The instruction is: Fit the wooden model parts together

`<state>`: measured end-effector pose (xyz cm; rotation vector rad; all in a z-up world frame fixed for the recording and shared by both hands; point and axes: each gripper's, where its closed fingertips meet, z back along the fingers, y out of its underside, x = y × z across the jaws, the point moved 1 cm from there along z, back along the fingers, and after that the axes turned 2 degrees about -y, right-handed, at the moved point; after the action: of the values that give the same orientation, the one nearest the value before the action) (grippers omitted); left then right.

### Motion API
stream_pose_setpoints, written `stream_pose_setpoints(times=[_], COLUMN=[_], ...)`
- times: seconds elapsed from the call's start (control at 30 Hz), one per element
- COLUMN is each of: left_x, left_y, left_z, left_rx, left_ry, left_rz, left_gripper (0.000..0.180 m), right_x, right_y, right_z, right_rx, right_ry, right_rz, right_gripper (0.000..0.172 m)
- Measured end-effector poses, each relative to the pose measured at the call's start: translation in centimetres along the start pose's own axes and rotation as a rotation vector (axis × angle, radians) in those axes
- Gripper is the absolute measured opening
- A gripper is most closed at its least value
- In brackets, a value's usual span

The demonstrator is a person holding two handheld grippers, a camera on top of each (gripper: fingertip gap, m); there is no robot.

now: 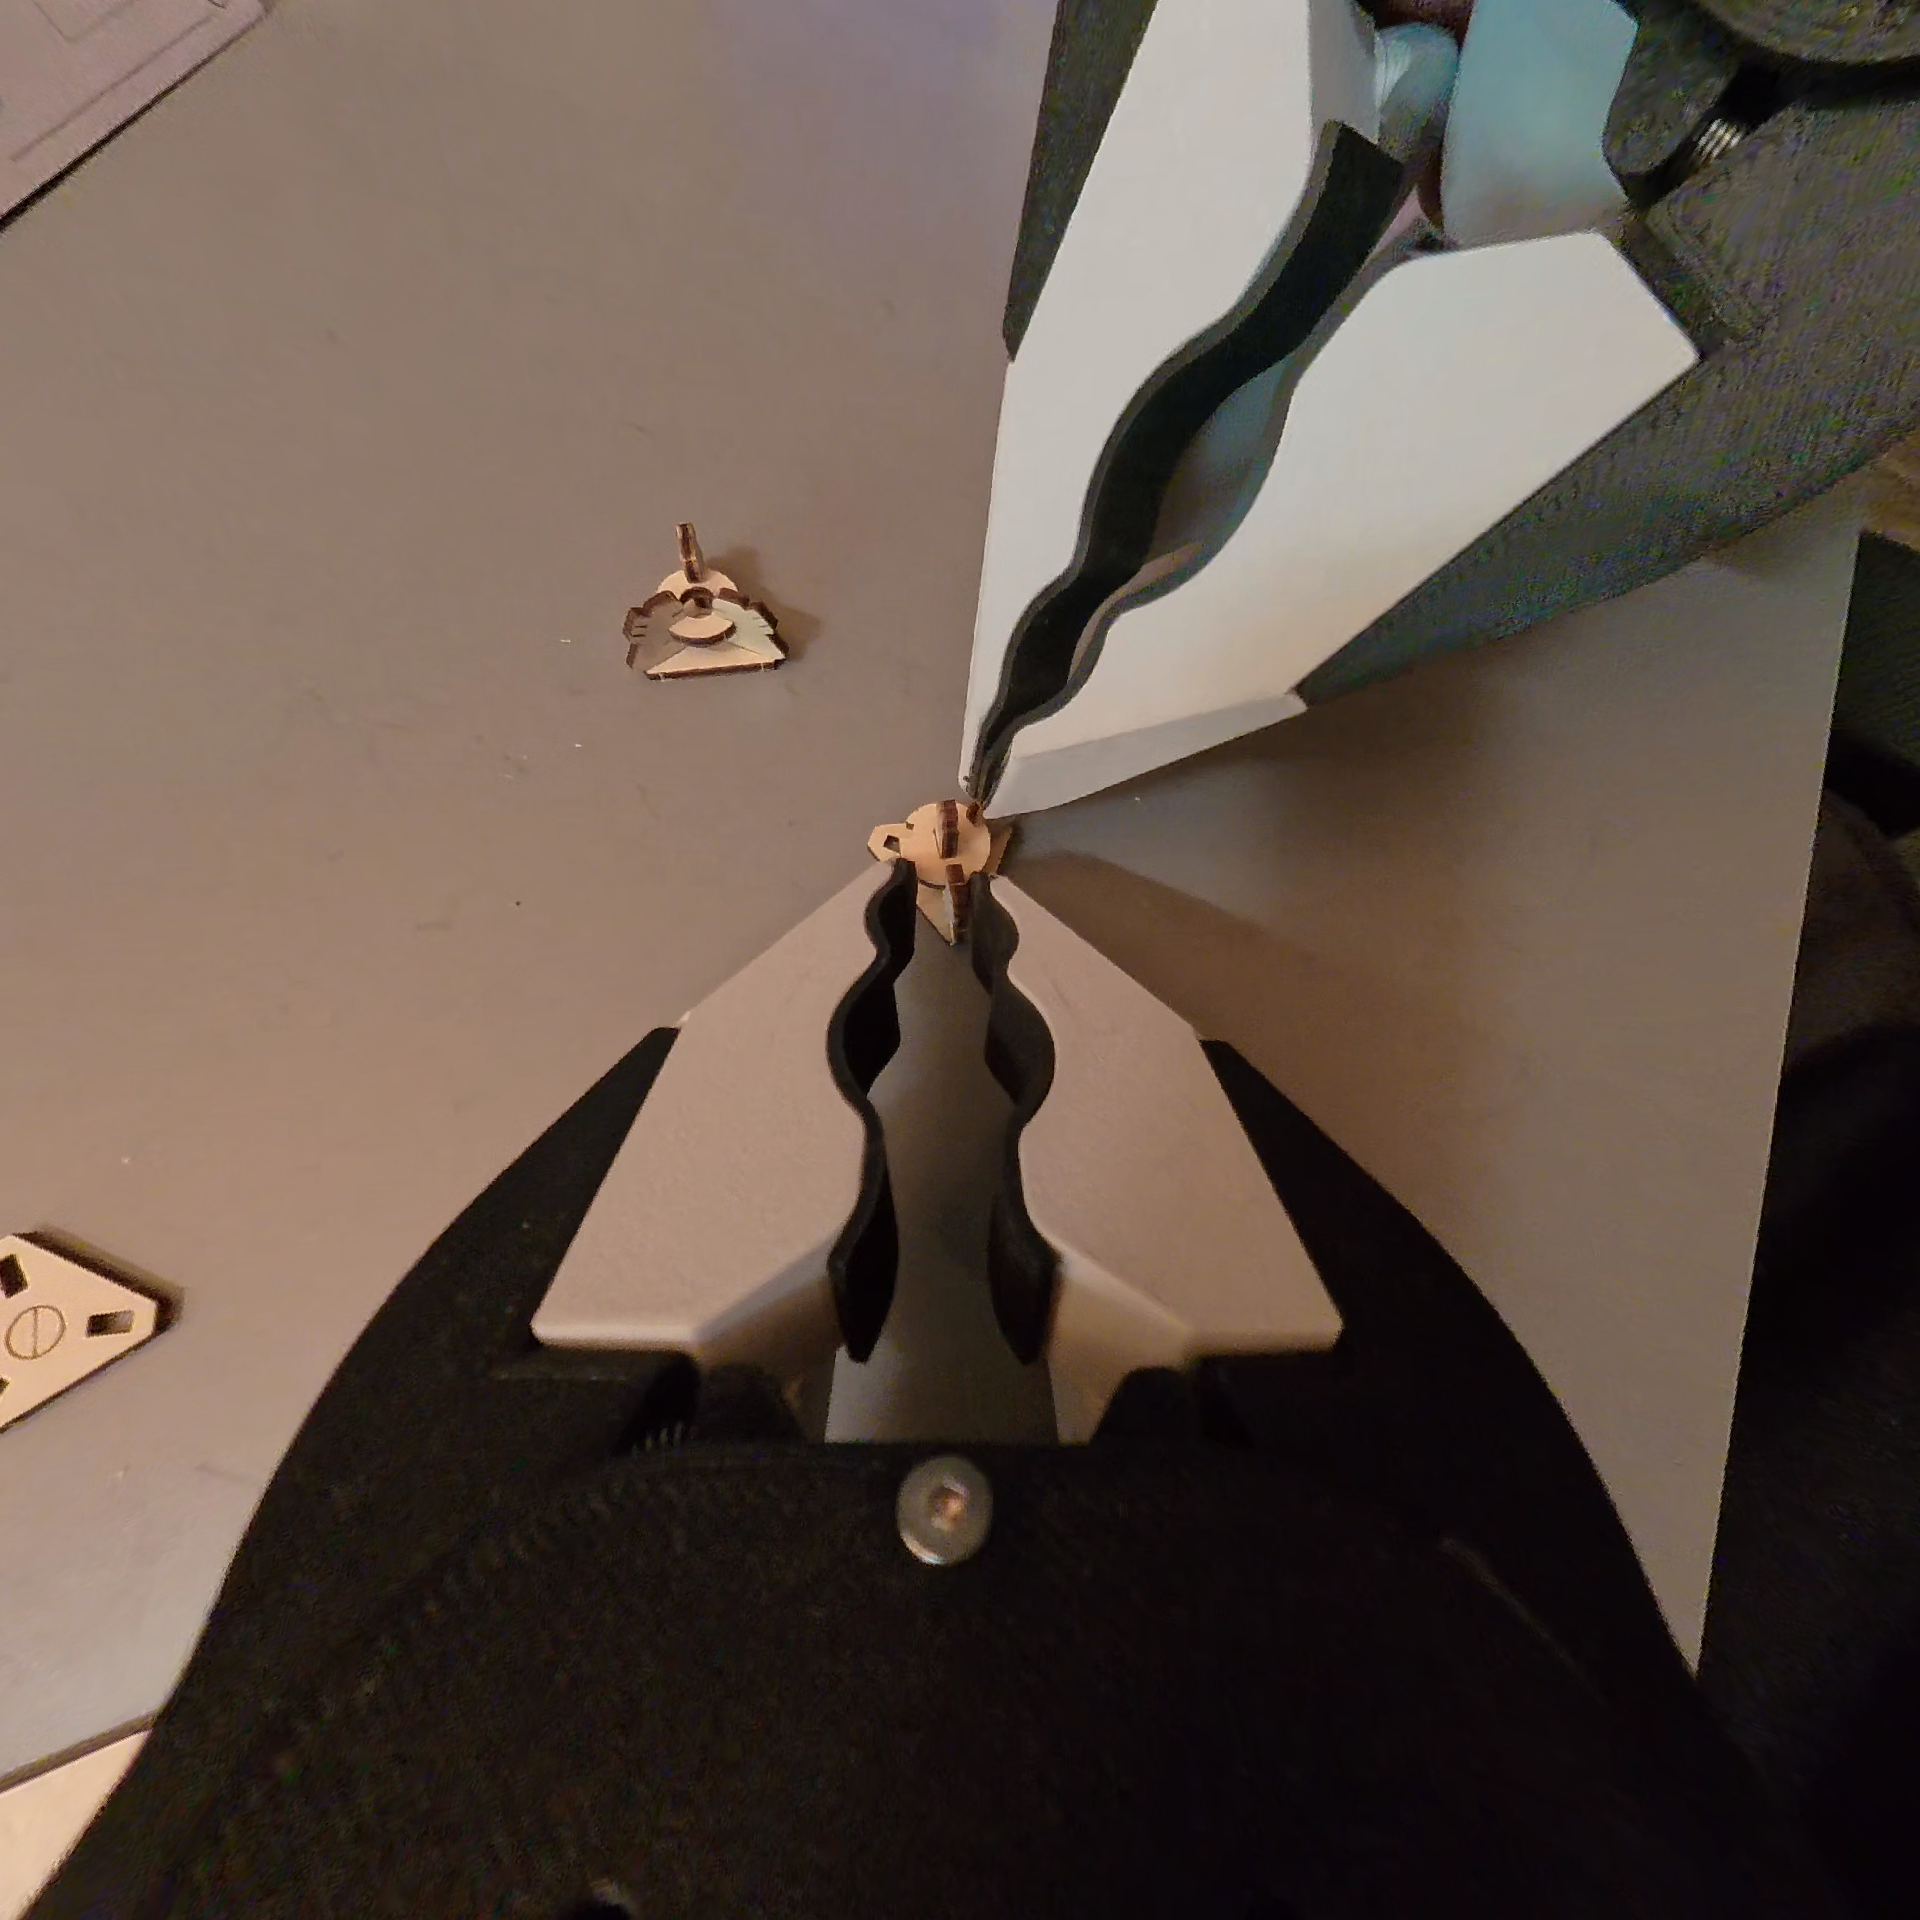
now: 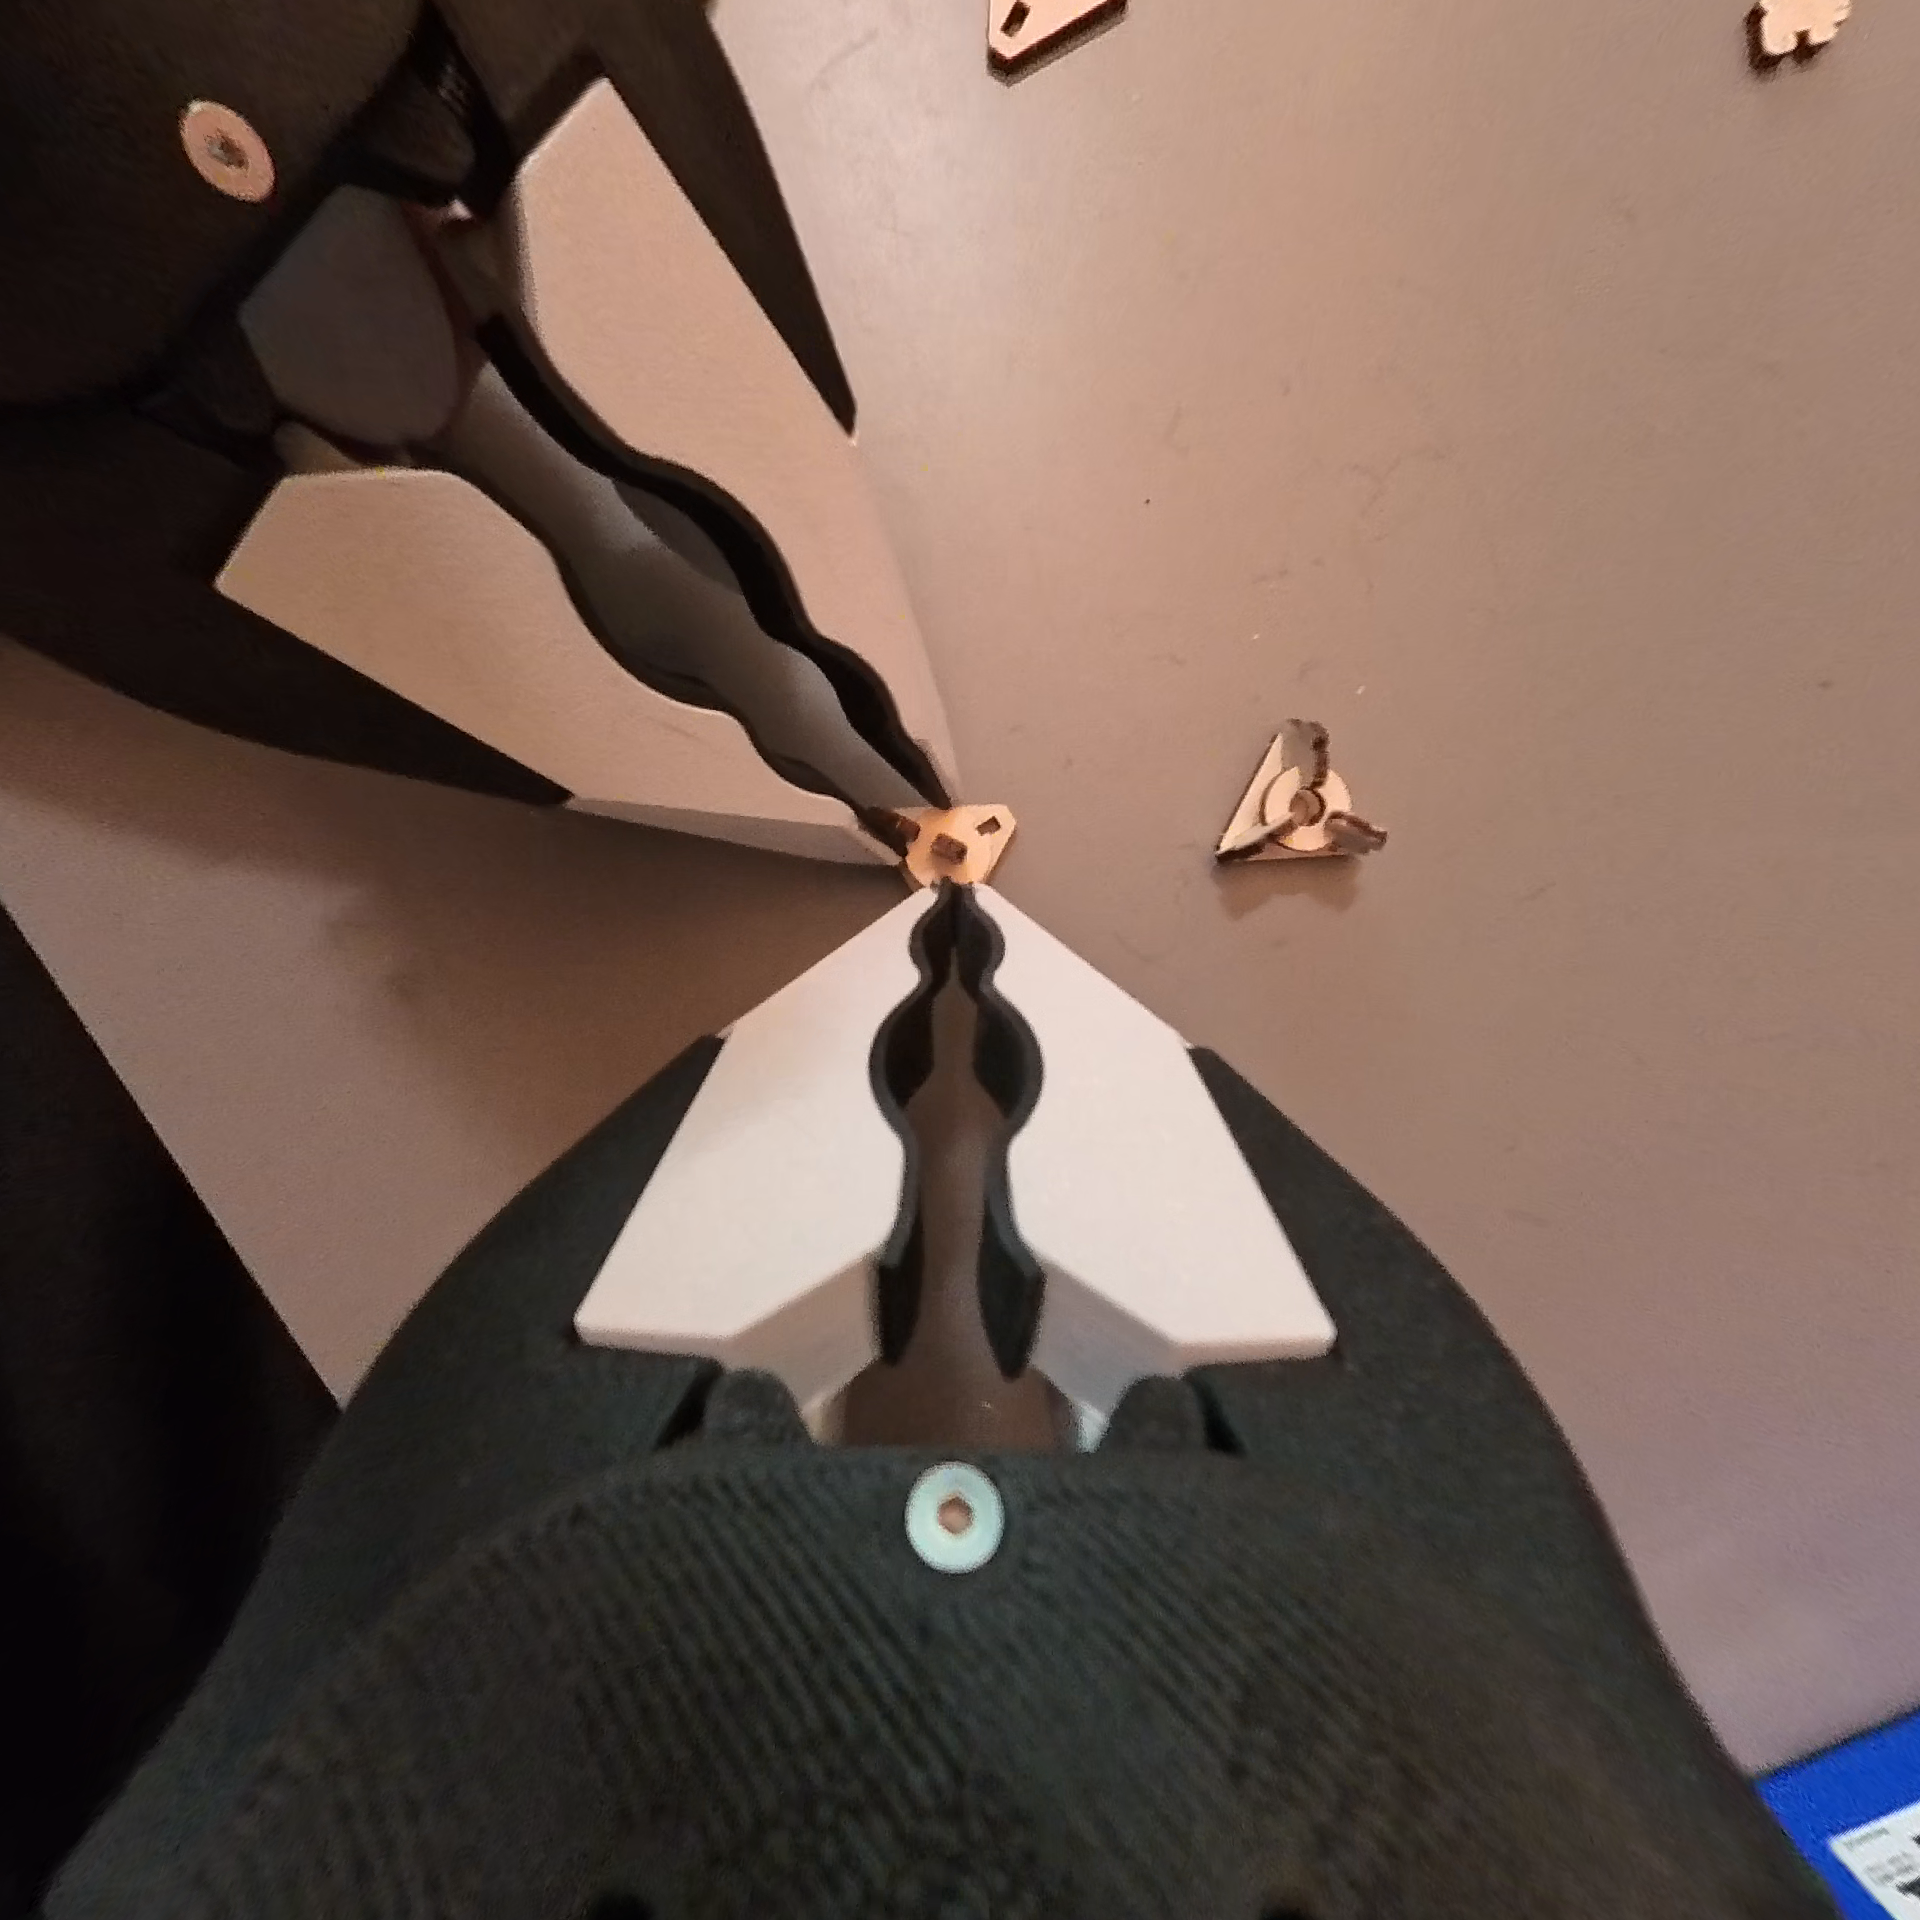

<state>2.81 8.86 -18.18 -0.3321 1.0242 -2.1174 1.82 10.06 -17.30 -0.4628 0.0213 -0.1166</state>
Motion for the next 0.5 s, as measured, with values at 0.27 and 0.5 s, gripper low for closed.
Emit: stream_pose_setpoints(times=[0.27,0.5], left_x=[-0.01,0.02], left_y=[0.01,0.02], left_z=[0.0,0.03], left_rx=[0.001,-0.002], left_ry=[-0.009,-0.017], left_rz=[-0.009,-0.013], left_gripper=[0.007,0.007], right_x=[0.11,-0.01], right_y=[-0.03,-0.01], right_z=[-0.25,0.1], right_rx=[0.023,-0.055], right_ry=[-0.024,-0.017], right_rz=[-0.019,0.027], right_gripper=[0.0,0.002])
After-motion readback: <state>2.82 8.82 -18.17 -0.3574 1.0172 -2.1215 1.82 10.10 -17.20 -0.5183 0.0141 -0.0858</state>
